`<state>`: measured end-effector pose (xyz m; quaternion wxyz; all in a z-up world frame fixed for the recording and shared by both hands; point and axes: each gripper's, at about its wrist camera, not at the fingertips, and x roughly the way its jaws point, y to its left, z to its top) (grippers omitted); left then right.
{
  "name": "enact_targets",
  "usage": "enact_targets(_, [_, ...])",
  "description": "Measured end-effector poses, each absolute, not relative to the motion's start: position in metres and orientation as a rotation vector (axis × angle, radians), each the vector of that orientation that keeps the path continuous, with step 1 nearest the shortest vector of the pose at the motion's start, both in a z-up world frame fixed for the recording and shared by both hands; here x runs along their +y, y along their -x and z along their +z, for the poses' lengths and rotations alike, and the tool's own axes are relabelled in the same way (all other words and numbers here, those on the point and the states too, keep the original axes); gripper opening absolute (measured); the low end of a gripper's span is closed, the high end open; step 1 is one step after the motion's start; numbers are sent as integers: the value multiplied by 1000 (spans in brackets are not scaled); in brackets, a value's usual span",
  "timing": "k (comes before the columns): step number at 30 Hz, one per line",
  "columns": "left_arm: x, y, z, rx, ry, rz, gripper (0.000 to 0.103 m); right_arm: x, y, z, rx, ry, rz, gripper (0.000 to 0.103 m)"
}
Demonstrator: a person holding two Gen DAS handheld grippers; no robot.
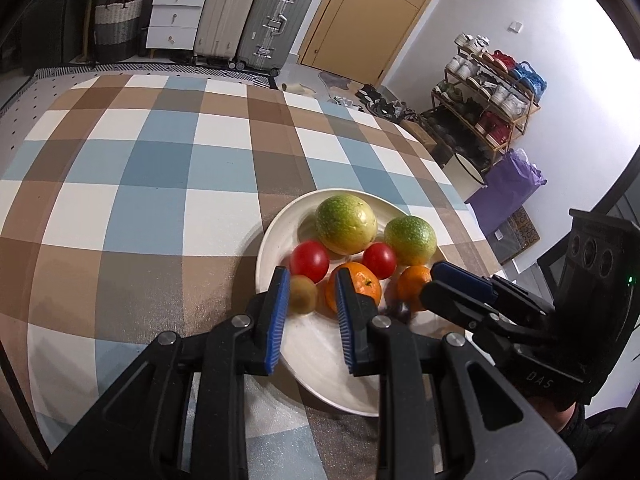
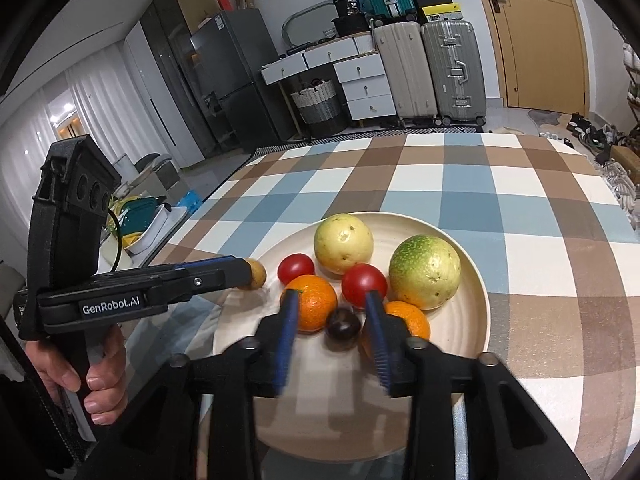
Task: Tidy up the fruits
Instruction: 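Lower the kiwi and plum onto the cream plate and open both grippers, then withdraw both grippers from the plate toward the last kiwi and plum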
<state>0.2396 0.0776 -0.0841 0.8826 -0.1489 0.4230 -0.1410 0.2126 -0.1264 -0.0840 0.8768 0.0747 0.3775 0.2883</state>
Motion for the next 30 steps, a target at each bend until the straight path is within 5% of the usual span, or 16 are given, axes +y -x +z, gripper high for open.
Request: enact_targets(30, [65, -151, -44, 823, 229, -260, 24, -149, -151, -52, 711, -201, 550, 49])
